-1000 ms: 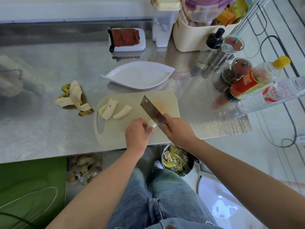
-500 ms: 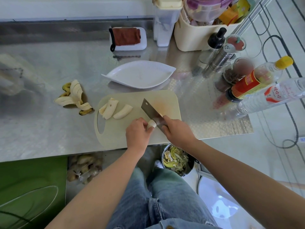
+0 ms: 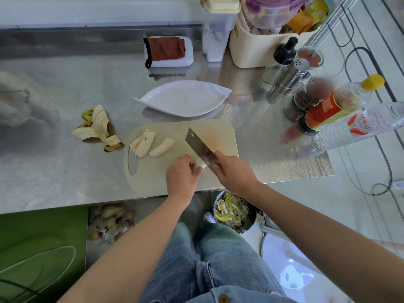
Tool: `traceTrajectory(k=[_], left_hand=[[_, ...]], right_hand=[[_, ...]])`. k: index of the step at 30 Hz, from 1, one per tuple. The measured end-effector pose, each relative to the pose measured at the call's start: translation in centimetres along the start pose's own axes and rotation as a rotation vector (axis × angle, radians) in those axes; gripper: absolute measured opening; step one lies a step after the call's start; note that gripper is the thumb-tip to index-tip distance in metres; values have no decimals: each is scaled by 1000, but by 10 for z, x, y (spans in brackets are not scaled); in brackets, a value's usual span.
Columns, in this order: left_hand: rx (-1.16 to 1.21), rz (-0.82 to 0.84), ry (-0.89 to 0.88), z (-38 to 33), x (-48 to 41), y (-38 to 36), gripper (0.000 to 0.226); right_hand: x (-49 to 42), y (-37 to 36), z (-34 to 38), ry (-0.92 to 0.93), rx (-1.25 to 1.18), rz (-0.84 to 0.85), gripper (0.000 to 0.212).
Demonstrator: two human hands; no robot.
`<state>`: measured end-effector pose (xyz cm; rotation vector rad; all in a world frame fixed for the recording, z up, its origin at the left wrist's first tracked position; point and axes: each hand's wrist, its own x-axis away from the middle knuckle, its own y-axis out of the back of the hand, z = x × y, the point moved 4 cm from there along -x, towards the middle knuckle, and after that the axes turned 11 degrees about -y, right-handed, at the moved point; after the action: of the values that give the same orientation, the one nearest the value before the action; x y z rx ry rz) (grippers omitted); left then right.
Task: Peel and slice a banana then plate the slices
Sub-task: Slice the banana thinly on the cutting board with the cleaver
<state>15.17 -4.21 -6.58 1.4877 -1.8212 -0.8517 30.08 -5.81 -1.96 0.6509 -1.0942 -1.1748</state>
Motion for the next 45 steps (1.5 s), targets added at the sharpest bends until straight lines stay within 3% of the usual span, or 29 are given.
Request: traceTrajectory(k=[4,10,25,32,45], left_hand=[[9,-2,-2,-1,1,-1,16],[-3,-7,1,1,2,0,17],[-15,-8,-6,2,2,-2,16],[-2,-12,-2,4,3,-1,18],[4,-6,-7,3,5,0,17]], right_hand=[[2,-10,-5,-21,51,24,19],[4,-2,-4,-9,-37,-29,4],[4,-11,-8,-8,88,29,14],[5,-2,-5,2,-32,-34,7],[4,-1,-2,13,7,-1,6]])
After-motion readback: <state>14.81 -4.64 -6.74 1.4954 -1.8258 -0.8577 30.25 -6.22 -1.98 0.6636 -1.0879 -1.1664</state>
